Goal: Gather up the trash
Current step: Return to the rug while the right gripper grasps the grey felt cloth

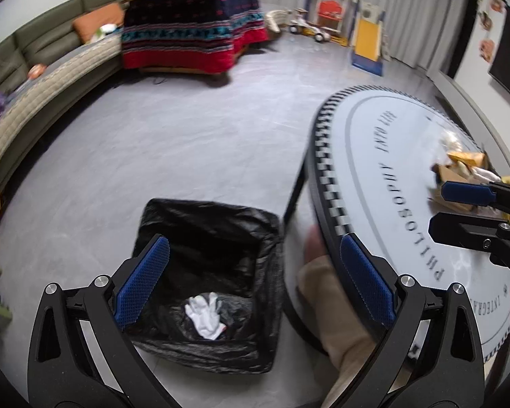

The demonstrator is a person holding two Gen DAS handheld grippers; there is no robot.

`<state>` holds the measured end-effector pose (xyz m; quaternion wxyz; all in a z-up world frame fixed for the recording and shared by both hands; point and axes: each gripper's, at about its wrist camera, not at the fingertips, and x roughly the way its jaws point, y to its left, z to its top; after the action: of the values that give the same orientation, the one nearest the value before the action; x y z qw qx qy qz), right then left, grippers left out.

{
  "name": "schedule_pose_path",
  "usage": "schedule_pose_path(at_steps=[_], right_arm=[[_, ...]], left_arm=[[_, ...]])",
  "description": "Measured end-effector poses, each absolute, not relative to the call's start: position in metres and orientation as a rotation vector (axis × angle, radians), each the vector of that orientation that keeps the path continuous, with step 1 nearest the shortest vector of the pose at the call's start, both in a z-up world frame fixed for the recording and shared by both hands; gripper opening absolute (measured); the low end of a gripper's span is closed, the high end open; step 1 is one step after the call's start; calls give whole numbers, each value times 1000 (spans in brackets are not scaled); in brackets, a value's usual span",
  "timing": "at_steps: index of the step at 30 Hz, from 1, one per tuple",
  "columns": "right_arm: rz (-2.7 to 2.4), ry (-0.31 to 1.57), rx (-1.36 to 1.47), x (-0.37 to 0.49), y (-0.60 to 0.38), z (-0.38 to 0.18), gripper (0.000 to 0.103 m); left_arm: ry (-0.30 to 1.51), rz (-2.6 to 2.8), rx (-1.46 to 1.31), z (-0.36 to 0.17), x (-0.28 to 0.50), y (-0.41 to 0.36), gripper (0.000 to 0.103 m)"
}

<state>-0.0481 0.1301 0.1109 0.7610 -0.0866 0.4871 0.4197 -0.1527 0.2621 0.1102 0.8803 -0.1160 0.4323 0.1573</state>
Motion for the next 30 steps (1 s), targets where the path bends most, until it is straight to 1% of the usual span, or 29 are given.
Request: schedule_pose_path(at_steps=[9, 18, 19, 20, 24, 30], right_arm=[[717, 1017, -124, -8, 19, 126, 86], [522, 1096, 20, 22, -87, 122, 86], [505, 1114, 47, 25, -97, 118, 83], [493, 1128, 69, 27, -103, 116, 80], [460, 1182, 196, 38, -124, 100, 79], [440, 1274, 381, 57, -128, 72, 79]], left_arm=[[920, 148, -138, 120, -90, 179, 97], [939, 14, -64, 122, -50, 117, 97], [941, 4, -59, 120, -48, 113, 97], [943, -5, -56, 120, -45, 109, 97], [951, -37, -46, 115, -39, 97, 97], [958, -52, -38, 113, -37, 94, 97]])
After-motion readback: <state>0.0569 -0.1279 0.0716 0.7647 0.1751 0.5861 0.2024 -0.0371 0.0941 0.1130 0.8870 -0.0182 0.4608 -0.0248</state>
